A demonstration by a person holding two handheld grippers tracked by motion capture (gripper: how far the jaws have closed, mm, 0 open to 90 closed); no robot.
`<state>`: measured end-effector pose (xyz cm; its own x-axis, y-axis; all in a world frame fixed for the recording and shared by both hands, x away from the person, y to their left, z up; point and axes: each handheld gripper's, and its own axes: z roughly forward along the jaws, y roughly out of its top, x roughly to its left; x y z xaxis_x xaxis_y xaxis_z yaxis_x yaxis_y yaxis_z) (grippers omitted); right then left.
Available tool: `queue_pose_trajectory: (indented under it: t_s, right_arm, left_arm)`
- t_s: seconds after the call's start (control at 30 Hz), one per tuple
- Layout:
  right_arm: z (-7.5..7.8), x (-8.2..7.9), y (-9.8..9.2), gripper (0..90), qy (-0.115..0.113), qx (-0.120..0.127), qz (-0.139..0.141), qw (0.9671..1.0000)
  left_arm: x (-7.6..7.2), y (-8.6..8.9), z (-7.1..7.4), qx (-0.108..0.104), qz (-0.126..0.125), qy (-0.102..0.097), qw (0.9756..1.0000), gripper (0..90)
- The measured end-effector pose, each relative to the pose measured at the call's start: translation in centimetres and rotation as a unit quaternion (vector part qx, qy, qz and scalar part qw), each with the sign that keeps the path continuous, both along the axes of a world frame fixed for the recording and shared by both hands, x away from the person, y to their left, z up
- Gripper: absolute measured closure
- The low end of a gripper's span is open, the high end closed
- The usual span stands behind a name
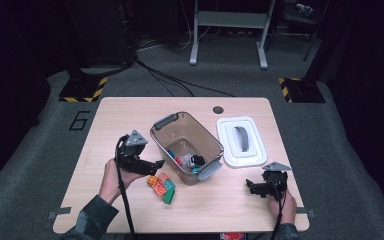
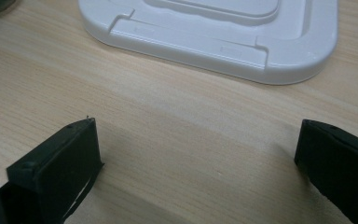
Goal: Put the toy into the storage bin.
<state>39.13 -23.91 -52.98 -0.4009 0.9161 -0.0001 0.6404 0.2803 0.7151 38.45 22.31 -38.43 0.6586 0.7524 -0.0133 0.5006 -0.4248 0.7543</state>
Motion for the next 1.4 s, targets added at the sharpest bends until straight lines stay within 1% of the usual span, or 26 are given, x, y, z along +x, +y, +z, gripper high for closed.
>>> queue_pose_trajectory:
  t_s: [0.03, 0.1, 0.13, 0.2, 0.3, 0.37, 0.4, 0.47, 0.53, 0.57, 0.67, 0.7, 0.8, 0.87, 0.9, 0.93, 0.97, 1.0, 1.03, 1.07, 1.13, 1.17, 1.23, 1.3, 1.37, 1.4]
  right_arm:
    - [0.0, 0.0, 0.0, 0.0, 0.000, 0.000, 0.000, 1.0000]
    - [0.0, 0.0, 0.0, 0.0, 0.000, 0.000, 0.000, 1.0000]
    - [0.0, 0.0, 0.0, 0.0, 0.000, 0.000, 0.000, 1.0000]
    - [0.0, 0.0, 0.0, 0.0, 0.000, 0.000, 0.000, 1.0000]
    - [0.0, 0.0, 0.0, 0.0, 0.000, 0.000, 0.000, 1.0000]
    - [0.0, 0.0, 0.0, 0.0, 0.000, 0.000, 0.000, 1.0000]
    - [0.0, 0.0, 0.0, 0.0, 0.000, 0.000, 0.000, 1.0000]
    - [0.0, 0.0, 0.0, 0.0, 0.000, 0.000, 0.000, 1.0000]
    - [0.0, 0.0, 0.0, 0.0, 0.000, 0.000, -0.001, 1.0000]
    - [0.0, 0.0, 0.0, 0.0, 0.000, 0.000, 0.000, 1.0000]
    - [0.0, 0.0, 0.0, 0.0, -0.001, 0.000, 0.001, 1.0000]
    - [0.0, 0.0, 0.0, 0.0, 0.000, 0.000, 0.000, 1.0000]
    - [0.0, 0.0, 0.0, 0.0, -0.001, -0.001, 0.001, 1.0000]
    - [0.0, 0.0, 0.0, 0.0, 0.000, 0.000, 0.000, 1.0000]
    - [0.0, 0.0, 0.0, 0.0, 0.000, 0.000, 0.000, 1.0000]
    - [0.0, 0.0, 0.0, 0.0, 0.000, 0.000, 0.000, 1.0000]
    - [0.0, 0.0, 0.0, 0.0, -0.001, 0.000, 0.001, 1.0000]
    - [0.0, 0.0, 0.0, 0.0, 0.000, 0.000, 0.000, 1.0000]
    - [0.0, 0.0, 0.0, 0.0, -0.001, -0.001, 0.001, 1.0000]
    - [0.0, 0.0, 0.0, 0.0, 0.000, 0.000, 0.000, 1.0000]
    - [0.0, 0.0, 0.0, 0.0, -0.001, -0.001, 0.001, 1.0000]
    - [0.0, 0.0, 0.0, 0.0, 0.000, 0.000, -0.001, 1.0000]
    - [0.0, 0.0, 0.0, 0.0, 0.000, 0.000, 0.000, 1.0000]
    - [0.0, 0.0, 0.0, 0.0, 0.000, 0.000, 0.000, 1.0000]
    - [0.0, 0.0, 0.0, 0.0, 0.000, 0.000, 0.000, 1.0000]
    - [0.0, 0.0, 0.0, 0.0, 0.000, 0.000, 0.000, 1.0000]
  left_arm:
    - [-0.2, 0.3, -0.4, -0.003, 0.008, 0.003, 1.0000, 6.8]
    - [-0.3, 0.9, -1.1, 0.000, 0.014, 0.012, 0.9998, 4.5]
    - [-0.4, 1.4, -1.7, 0.007, 0.019, 0.011, 0.9997, 3.6]
    - [-0.5, 2.1, -2.6, 0.006, 0.029, 0.019, 0.9994, 2.5]
    - [-0.5, 2.7, -4.3, 0.019, 0.051, 0.021, 0.9983, 0.4]
    - [-0.4, 3.0, -5.6, 0.018, 0.060, 0.032, 0.9975, 0.0]
    - [-0.3, 3.0, -6.3, 0.016, 0.069, 0.036, 0.9968, 0.0]
    - [0.0, 3.1, -7.6, 0.023, 0.072, 0.050, 0.9959, 0.0]
    - [0.3, 2.9, -8.9, 0.023, 0.085, 0.056, 0.9946, 0.0]
    - [0.4, 2.9, -9.4, 0.029, 0.084, 0.059, 0.9943, 0.0]
    - [1.0, 2.5, -10.5, 0.034, 0.090, 0.068, 0.9931, 0.2]
    - [1.2, 2.2, -10.8, 0.031, 0.096, 0.063, 0.9929, 0.3]
    - [1.8, 1.7, -11.3, 0.038, 0.099, 0.061, 0.9924, 2.2]
    - [2.1, 1.4, -11.5, 0.047, 0.099, 0.058, 0.9923, 3.4]
    - [2.2, 1.2, -11.6, 0.054, 0.100, 0.058, 0.9919, 3.9]
    - [2.2, 1.1, -11.7, 0.060, 0.099, 0.052, 0.9920, 4.7]
    - [2.2, 1.1, -11.7, 0.064, 0.095, 0.055, 0.9919, 5.3]
    - [2.2, 1.1, -11.7, 0.065, 0.096, 0.050, 0.9920, 5.4]
    - [2.2, 1.2, -11.6, 0.069, 0.096, 0.048, 0.9918, 5.4]
    - [2.2, 1.4, -11.5, 0.071, 0.095, 0.052, 0.9915, 5.8]
    - [2.1, 1.7, -11.5, 0.073, 0.102, 0.047, 0.9910, 6.8]
    - [2.1, 2.0, -11.4, 0.079, 0.102, 0.047, 0.9905, 6.9]
    - [2.1, 2.7, -11.3, 0.083, 0.108, 0.045, 0.9897, 8.6]
    - [2.0, 3.2, -11.0, 0.077, 0.113, 0.049, 0.9894, 8.7]
    - [2.0, 3.2, -10.9, 0.066, 0.110, 0.054, 0.9902, 8.4]
    - [1.9, 3.1, -10.9, 0.065, 0.108, 0.060, 0.9902, 7.8]
